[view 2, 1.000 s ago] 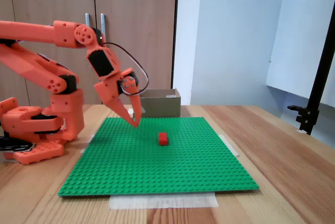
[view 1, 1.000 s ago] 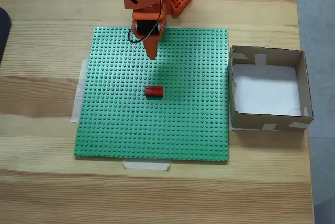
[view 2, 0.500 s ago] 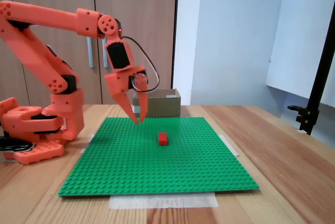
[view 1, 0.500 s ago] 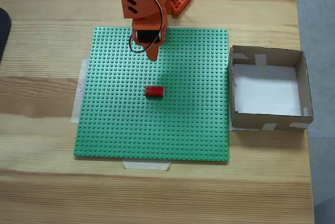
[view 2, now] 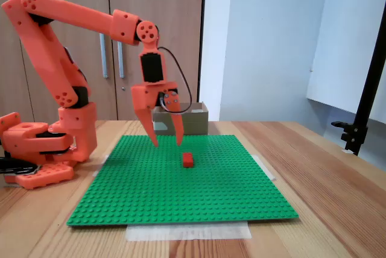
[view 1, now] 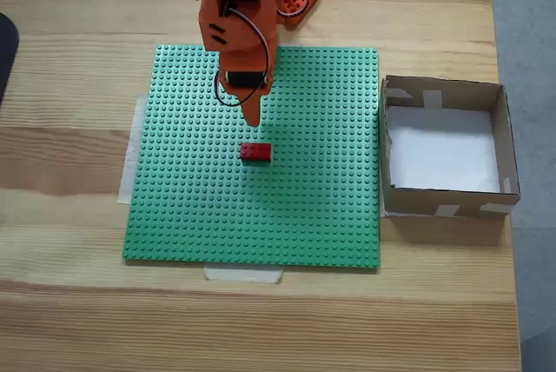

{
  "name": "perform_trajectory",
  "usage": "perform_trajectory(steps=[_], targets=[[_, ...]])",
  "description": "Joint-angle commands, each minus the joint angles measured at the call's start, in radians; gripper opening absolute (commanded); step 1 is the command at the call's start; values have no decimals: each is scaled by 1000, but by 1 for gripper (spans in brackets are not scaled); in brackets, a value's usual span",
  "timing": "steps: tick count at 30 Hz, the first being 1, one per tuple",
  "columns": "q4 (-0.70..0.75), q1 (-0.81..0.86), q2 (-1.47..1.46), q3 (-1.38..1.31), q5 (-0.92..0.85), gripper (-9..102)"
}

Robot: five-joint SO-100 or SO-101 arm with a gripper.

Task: Pick the red lego block and put it in the box.

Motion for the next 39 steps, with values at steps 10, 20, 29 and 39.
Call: perform_trajectory(steps=[10,20,29,39], targets=[[34,-5,-143,-163,6,33],[-6,-8,-229,-192,14,35],[-54,-8,-298,-221,15,36],[-80,-3,-339,-247,12,35]])
